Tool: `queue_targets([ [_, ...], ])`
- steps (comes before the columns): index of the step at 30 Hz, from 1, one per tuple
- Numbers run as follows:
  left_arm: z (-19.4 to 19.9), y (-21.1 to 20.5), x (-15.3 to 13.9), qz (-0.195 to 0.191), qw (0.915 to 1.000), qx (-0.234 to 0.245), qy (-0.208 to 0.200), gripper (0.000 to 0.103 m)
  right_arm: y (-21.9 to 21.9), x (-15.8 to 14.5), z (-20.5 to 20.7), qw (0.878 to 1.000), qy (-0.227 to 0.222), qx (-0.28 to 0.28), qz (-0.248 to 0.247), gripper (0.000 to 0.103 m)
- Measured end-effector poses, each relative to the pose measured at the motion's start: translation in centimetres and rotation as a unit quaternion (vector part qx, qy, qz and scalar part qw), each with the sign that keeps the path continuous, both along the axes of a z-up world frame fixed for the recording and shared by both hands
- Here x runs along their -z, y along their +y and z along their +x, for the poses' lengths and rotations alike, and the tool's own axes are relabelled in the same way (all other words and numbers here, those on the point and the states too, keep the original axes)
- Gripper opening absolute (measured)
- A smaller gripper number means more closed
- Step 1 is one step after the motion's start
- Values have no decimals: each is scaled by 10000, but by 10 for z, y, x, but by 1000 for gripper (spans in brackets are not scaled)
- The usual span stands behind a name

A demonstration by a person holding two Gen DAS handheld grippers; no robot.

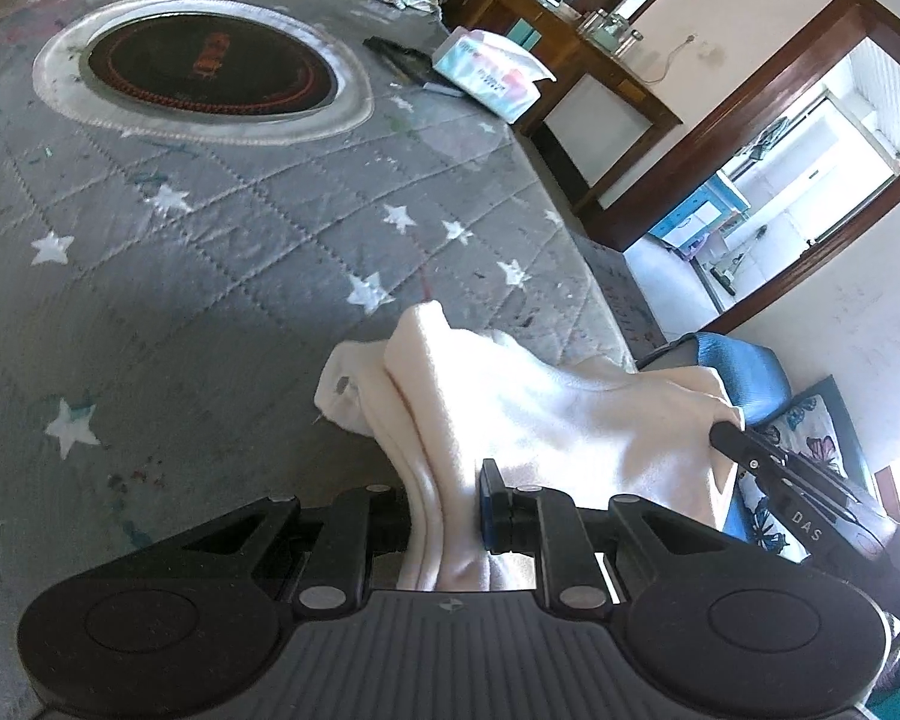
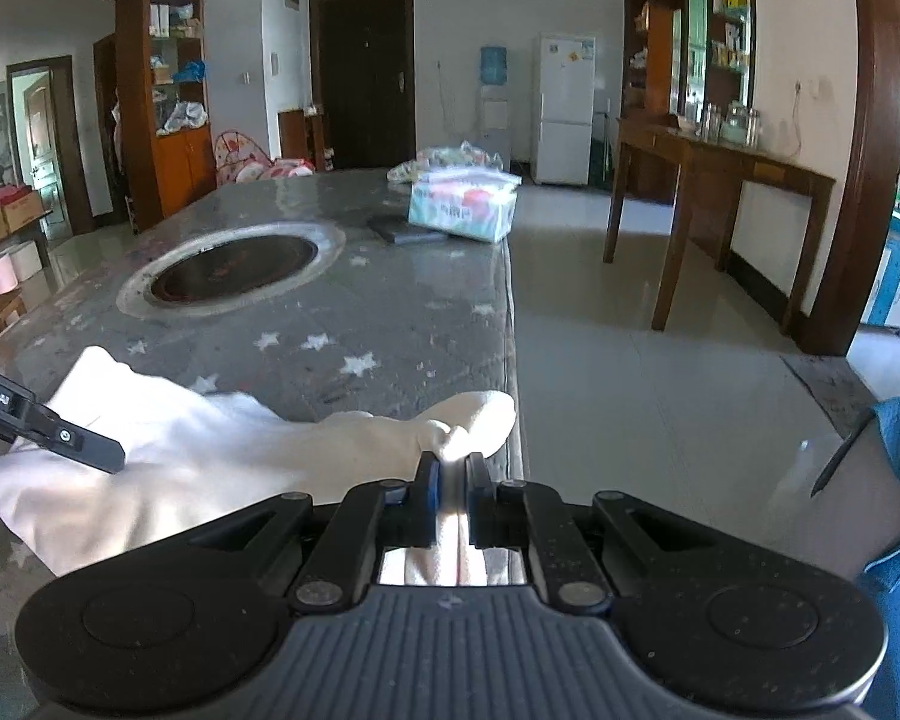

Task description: Fold clothes

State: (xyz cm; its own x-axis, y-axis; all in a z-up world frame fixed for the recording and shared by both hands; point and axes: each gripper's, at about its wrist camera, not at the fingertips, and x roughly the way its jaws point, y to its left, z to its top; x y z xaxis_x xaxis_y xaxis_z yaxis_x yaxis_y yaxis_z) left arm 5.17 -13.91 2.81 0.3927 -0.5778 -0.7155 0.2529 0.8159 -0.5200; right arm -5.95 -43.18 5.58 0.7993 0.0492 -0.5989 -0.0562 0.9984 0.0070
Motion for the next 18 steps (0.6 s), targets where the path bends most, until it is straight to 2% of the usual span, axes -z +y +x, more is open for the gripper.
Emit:
queue_targets([
  [9, -4, 8, 10, -6, 10000, 27, 84, 18, -3, 24, 10, 9993, 344, 104, 36, 8],
  [14, -9, 12, 9, 4, 9998, 161, 70, 18, -2, 25, 6, 9992, 390, 88, 2, 8],
  [17, -12, 16, 10, -3, 9997, 236, 79, 21, -2, 26, 3, 9991, 418, 78, -18, 11],
  [18, -12, 18, 9, -8, 9996, 252, 80, 21, -2, 26, 2, 9991, 427, 75, -25, 15],
])
